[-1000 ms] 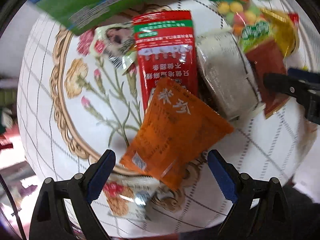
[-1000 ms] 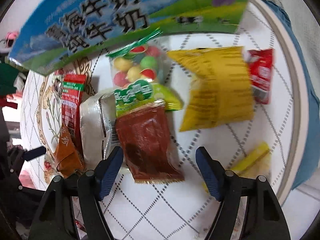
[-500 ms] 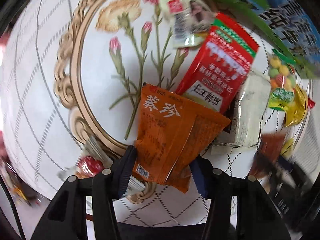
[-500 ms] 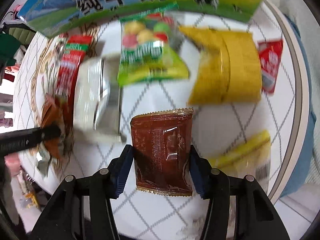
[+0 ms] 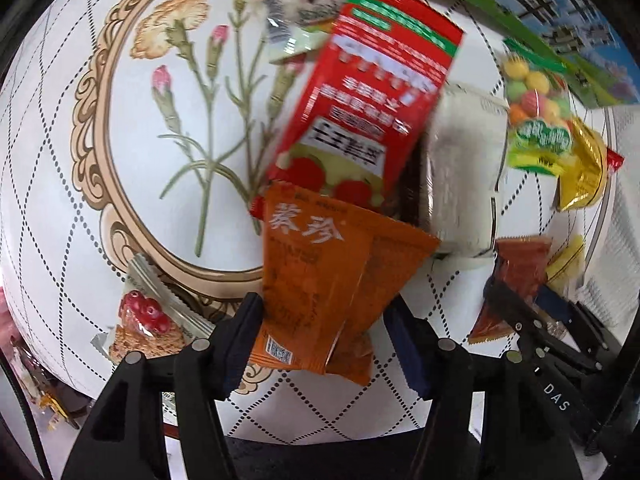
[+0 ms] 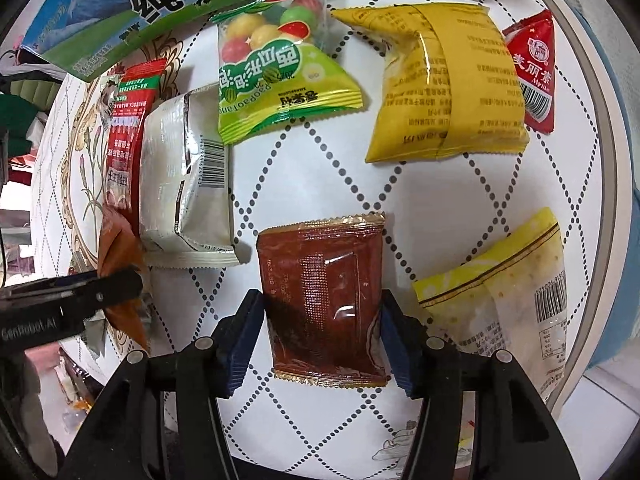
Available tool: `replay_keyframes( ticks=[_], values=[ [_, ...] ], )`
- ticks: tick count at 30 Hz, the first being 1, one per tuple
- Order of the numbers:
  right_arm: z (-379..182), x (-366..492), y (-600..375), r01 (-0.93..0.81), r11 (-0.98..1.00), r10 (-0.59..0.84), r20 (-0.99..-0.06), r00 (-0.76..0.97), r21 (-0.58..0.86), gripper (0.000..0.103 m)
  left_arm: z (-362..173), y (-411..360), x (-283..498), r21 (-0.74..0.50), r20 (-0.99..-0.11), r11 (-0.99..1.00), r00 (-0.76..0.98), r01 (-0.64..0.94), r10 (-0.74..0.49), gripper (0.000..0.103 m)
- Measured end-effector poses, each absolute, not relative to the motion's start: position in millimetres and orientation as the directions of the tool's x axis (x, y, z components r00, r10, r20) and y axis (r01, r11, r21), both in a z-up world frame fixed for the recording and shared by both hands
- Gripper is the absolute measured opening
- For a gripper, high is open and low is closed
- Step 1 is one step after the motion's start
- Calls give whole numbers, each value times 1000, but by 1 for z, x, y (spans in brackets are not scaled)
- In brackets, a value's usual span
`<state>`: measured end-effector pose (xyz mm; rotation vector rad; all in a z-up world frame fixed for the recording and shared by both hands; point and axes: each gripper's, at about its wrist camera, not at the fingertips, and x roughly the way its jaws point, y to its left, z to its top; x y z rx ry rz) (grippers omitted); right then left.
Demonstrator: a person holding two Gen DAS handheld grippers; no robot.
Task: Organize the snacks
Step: 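Grasp the orange packet with left tool while right tool grasps the brown sauce packet, then carry both packets into the box and release them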
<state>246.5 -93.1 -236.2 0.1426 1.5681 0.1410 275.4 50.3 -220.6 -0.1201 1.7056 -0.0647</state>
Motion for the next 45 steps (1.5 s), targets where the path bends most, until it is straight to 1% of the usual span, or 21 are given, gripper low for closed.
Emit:
replay_keyframes(
  ticks=[3,6,7,8,10,12,14,16,19,25,27,30,32,35,39,45],
  values=[
    [-237,248,-93,10,981,191,-981,-9,191,62,-223,42,275,-91,-987,996,-134,-5,-90,60],
    [-240,249,-89,-6,984,178,-984,-6,178,62,-228,38,277,-78,-989,997,-125,5,-77,60],
    [-241,248,-87,-15,986,169,-986,-2,169,62,-230,39,277,-81,-989,997,-121,-1,-81,58],
    [-242,247,-84,-22,987,160,-987,5,160,62,-230,40,276,-79,-990,997,-113,-10,-79,52],
    [-243,242,-80,-39,991,132,-991,25,131,59,-228,36,274,-88,-992,996,-91,-21,-89,50],
    [-241,237,-78,-42,991,130,-990,48,128,58,-222,36,266,-83,-994,996,-71,-23,-85,49],
    [-236,234,-79,-41,990,138,-989,62,136,58,-211,33,265,-91,-994,996,-53,-24,-92,49],
    [-226,230,-78,-34,986,165,-984,70,163,58,-193,52,232,-104,-994,994,-37,-17,-104,49],
    [-208,228,-82,-35,978,208,-974,87,206,58,-164,45,227,-140,-990,990,-6,0,-140,49],
    [-143,246,-93,-49,956,293,-940,173,289,58,-87,34,242,-248,-963,968,98,25,-249,49],
    [-115,263,-102,-47,946,322,-921,218,320,58,-58,32,259,-294,-945,955,143,30,-295,49],
    [-74,303,-120,-55,938,342,-891,300,341,58,-28,23,290,-320,-926,946,196,44,-322,49],
    [-54,338,-126,-66,944,324,-878,352,322,58,-12,14,322,-306,-921,950,232,62,-312,49],
    [-33,395,-141,-66,962,267,-869,417,264,58,-3,6,359,-274,-922,959,265,71,-283,49],
    [-31,459,-150,-66,976,218,-880,421,209,58,-7,9,421,-223,-936,974,270,39,-225,49],
    [-66,545,-148,-60,988,156,-921,356,144,58,-48,23,500,-150,-968,988,206,-24,-142,49]
  ],
)
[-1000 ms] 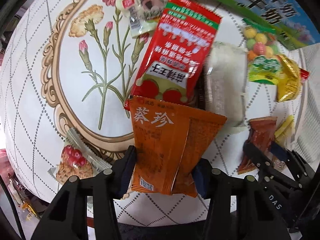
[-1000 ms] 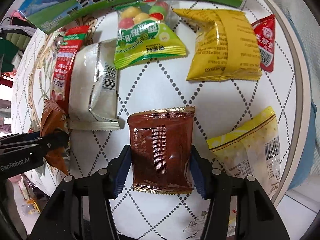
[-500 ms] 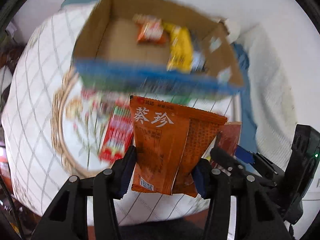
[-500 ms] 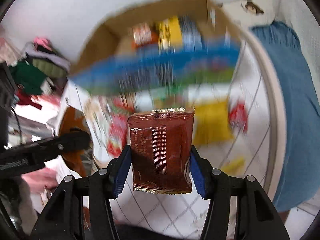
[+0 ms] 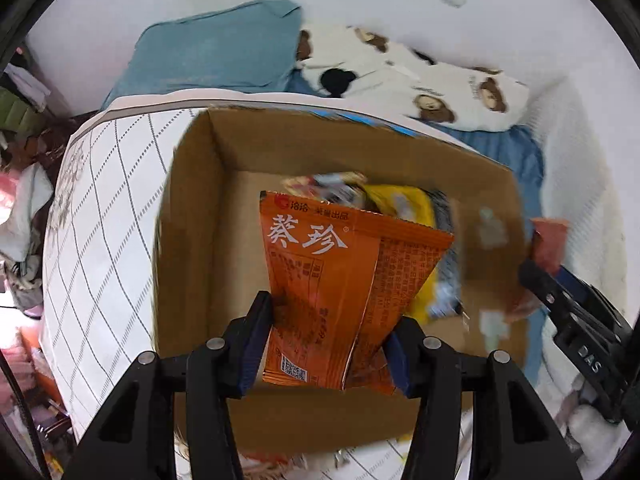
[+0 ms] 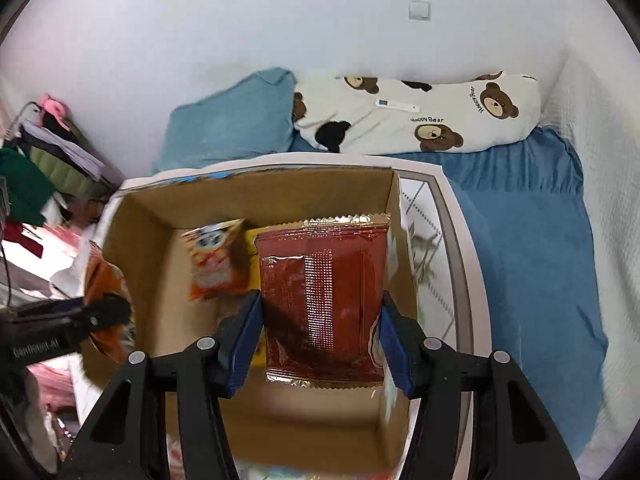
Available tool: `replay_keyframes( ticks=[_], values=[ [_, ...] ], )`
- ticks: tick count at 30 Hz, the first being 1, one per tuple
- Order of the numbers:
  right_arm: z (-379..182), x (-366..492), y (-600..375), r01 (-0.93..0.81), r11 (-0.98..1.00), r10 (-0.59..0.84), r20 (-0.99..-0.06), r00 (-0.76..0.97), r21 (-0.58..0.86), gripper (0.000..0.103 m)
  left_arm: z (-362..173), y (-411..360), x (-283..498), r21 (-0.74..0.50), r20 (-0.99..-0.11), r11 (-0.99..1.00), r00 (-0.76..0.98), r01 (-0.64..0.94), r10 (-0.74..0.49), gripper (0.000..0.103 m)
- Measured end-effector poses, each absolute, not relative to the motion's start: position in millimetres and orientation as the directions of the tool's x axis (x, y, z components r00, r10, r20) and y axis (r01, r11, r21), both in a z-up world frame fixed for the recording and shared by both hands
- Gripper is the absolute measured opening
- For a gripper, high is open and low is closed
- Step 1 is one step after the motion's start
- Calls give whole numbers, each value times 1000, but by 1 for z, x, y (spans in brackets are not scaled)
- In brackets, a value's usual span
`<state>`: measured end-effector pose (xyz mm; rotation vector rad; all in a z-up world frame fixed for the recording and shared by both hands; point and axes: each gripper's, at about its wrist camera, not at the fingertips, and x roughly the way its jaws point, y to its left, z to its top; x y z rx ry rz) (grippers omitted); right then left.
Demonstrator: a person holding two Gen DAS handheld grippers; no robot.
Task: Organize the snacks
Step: 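Carry both packets into the box and release them, then grasp the red stick packet with left tool while right tool grasps the white bun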
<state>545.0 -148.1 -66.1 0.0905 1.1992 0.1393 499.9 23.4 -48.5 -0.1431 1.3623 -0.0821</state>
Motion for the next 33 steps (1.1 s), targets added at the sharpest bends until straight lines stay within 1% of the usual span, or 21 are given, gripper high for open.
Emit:
replay_keyframes(
  ticks=[5,8,9,10,11,12,13,14,15,22,28,33],
  values=[
    [-100,586,-150,-31,988,152,-943,295,150,58,-69,30,541,-82,-985,995,157,-56,-72,49],
    [-120,604,-149,-22,989,145,-955,260,145,59,-72,27,553,-47,-989,998,143,-53,-39,51],
    [-123,605,-150,-12,991,134,-959,251,135,66,-76,26,559,-35,-991,998,128,-51,-28,51],
    [-126,606,-150,-7,991,135,-960,247,137,70,-76,26,560,-32,-992,998,122,-53,-25,51],
    [-130,609,-149,-5,989,147,-960,240,150,78,-78,26,563,-35,-993,998,119,-58,-27,53],
    [-133,611,-147,-2,988,151,-962,228,155,84,-79,27,566,-46,-992,997,119,-65,-38,63],
    [-134,611,-146,-1,988,152,-963,223,156,87,-80,27,567,-54,-992,996,121,-69,-46,71],
    [-136,611,-143,-5,987,158,-963,219,161,92,-80,27,567,-60,-991,996,124,-69,-51,85],
    [-137,611,-141,-10,987,158,-964,216,159,95,-78,26,567,-63,-990,996,129,-69,-54,91],
    [-142,599,-135,-20,991,133,-972,192,131,97,-84,21,556,-101,-987,993,133,-57,-93,93],
    [-137,573,-132,-19,995,100,-975,200,98,98,-88,15,529,-98,-986,995,138,-36,-92,93],
    [-130,549,-130,-15,996,93,-974,206,92,98,-80,17,505,-103,-981,994,167,-24,-97,93]
  ],
)
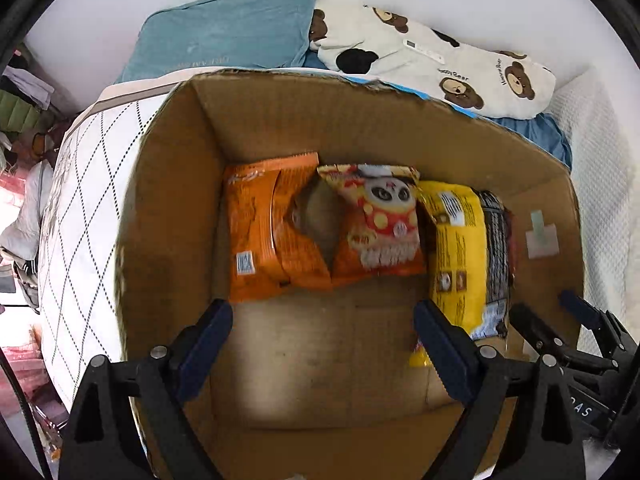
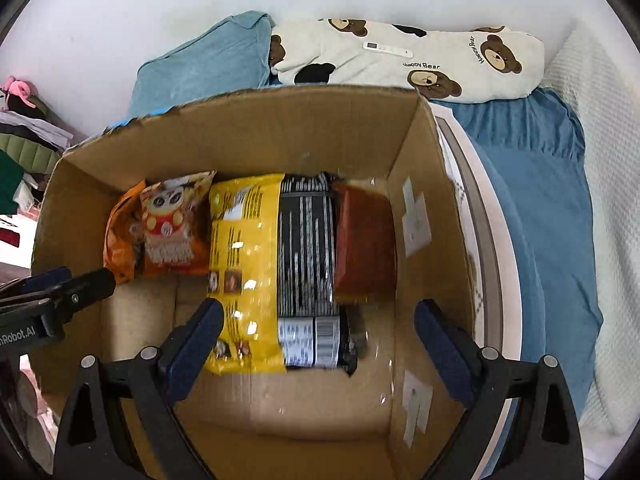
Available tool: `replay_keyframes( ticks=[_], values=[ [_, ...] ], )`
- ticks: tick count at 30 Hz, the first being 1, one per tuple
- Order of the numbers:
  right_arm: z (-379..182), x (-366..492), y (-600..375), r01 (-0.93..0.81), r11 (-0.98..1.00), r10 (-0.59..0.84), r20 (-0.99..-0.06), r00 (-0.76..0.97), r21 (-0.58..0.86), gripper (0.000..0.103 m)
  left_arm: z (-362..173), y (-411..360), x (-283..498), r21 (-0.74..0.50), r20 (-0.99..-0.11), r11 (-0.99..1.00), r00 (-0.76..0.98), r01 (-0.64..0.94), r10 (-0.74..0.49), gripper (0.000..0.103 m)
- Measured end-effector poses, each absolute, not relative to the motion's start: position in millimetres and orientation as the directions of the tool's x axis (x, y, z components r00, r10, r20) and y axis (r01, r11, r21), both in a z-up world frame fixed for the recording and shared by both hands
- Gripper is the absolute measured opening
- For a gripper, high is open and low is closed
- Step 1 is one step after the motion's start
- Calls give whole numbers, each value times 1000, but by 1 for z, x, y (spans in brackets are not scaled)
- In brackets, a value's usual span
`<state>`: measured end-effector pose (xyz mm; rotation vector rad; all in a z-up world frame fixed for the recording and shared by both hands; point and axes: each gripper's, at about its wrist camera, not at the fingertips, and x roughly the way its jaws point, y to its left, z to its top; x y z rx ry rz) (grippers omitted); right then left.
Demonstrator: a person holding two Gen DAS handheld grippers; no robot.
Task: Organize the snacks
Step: 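Grasp the red stick packet with left tool while right tool grasps the white bun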
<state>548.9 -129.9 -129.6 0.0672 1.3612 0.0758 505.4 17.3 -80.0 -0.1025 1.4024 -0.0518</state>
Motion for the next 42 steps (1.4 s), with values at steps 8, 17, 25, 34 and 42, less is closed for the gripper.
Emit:
replay_keyframes(
  ticks=[8,17,25,34,42],
  values=[
    [-104,508,-129,-14,997,82,-959,272,82,98,-54,22,465,-136,-957,991,260,-7,-129,93],
    [-57,459,-123,-34,995,100,-918,383,94,98,-19,19,413,-109,-918,993,378,40,-116,93],
    [-14,408,-114,-52,995,100,-861,499,86,98,14,16,368,-86,-870,995,483,58,-104,93],
    [9,353,-118,-37,990,138,-841,523,139,98,32,17,317,-100,-846,992,519,74,-124,93],
    [-81,309,-133,56,964,232,-927,295,259,98,-50,21,289,-22,-934,998,355,64,-43,93]
  ],
)
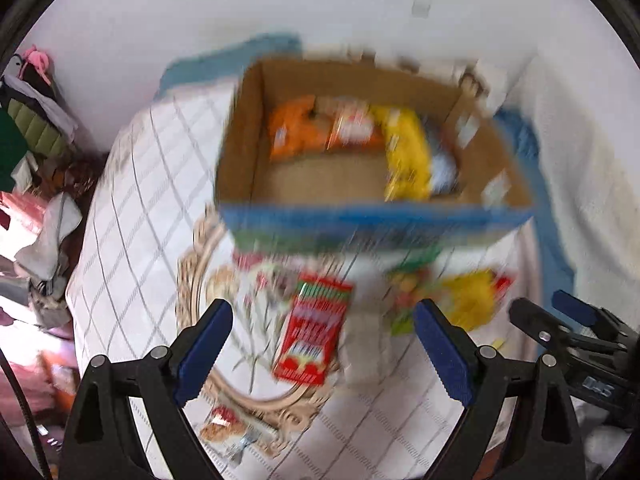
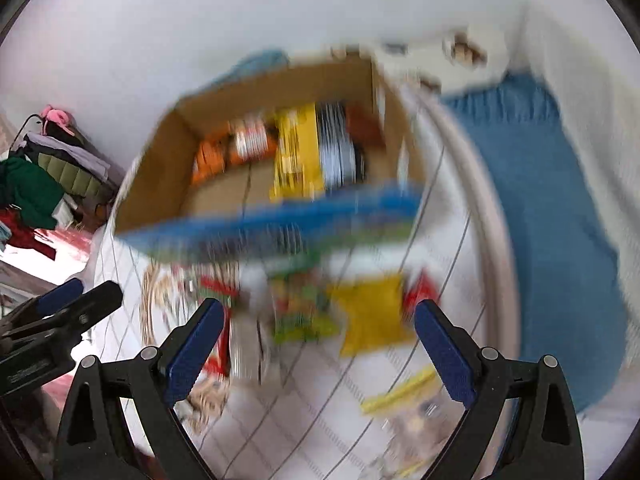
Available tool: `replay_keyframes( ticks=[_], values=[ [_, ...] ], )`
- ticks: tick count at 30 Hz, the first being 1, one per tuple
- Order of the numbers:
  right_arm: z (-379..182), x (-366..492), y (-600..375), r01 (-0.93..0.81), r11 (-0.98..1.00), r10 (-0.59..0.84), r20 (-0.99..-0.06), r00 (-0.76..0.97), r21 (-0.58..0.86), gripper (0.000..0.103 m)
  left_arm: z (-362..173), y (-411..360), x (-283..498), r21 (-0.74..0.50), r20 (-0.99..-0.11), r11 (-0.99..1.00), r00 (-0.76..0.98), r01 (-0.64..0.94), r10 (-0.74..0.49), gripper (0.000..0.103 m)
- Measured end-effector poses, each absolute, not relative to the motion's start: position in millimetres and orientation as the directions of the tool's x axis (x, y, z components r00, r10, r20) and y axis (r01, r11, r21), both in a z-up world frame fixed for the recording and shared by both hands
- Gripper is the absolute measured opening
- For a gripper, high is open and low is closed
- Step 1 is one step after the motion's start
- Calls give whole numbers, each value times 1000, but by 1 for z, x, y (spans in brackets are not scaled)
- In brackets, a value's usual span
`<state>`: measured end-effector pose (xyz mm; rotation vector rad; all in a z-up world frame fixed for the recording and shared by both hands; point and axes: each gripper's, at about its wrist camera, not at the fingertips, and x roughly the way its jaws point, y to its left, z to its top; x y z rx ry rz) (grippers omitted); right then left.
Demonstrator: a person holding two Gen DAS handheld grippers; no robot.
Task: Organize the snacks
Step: 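Grasp the red stick packet with left tool while right tool grasps the white bun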
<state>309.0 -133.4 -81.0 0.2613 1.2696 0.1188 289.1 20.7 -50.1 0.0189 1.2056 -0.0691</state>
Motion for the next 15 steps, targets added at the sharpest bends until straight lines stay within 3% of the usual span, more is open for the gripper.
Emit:
replay_keyframes(
  ticks=[4,7,11,13,14,15],
  values=[
    [-131,294,-128,96,944,293,-934,206,317,97,-128,17,302,68,-980,991,196,119,44,93],
    [-156,289,-118,87,943,306,-938,165,323,79,-177,12,317,81,-993,980,99,182,64,93],
    [-177,288,-102,60,946,310,-942,125,319,77,-199,10,332,27,-998,972,56,235,14,92],
    [-182,289,-93,48,944,320,-940,122,327,77,-194,21,333,-20,-998,981,59,193,-32,75],
    [-184,290,-87,42,942,327,-937,118,334,77,-192,26,332,-23,-998,984,57,176,-34,59],
    [-187,291,-80,34,940,334,-935,116,340,77,-192,32,330,-16,-998,988,52,156,-24,55]
  ],
)
